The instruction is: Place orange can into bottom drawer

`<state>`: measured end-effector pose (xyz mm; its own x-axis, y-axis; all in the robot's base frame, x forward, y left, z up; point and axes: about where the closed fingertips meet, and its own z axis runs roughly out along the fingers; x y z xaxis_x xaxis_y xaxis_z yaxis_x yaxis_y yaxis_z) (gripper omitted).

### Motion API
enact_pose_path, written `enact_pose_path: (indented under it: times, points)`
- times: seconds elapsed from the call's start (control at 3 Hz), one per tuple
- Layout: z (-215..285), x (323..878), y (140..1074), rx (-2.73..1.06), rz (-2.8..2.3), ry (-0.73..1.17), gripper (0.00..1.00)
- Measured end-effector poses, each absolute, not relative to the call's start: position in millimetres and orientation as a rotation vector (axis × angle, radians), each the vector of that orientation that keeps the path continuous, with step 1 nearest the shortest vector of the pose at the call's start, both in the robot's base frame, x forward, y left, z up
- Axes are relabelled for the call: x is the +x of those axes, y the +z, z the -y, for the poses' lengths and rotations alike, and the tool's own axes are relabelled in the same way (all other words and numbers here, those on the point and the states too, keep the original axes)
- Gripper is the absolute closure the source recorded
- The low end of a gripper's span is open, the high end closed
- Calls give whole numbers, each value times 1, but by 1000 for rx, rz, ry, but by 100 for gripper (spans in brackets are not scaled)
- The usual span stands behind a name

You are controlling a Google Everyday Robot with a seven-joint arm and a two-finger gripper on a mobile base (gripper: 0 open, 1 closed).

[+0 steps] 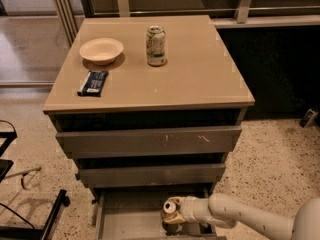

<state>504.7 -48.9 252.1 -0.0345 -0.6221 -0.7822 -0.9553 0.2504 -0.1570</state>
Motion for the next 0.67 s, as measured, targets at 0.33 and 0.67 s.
enact_pose_path:
  times: [0.33,0.67]
  points:
    - [49,505,252,-1458,-1745,541,100]
    - [52,507,240,-1472,-1744,513,100]
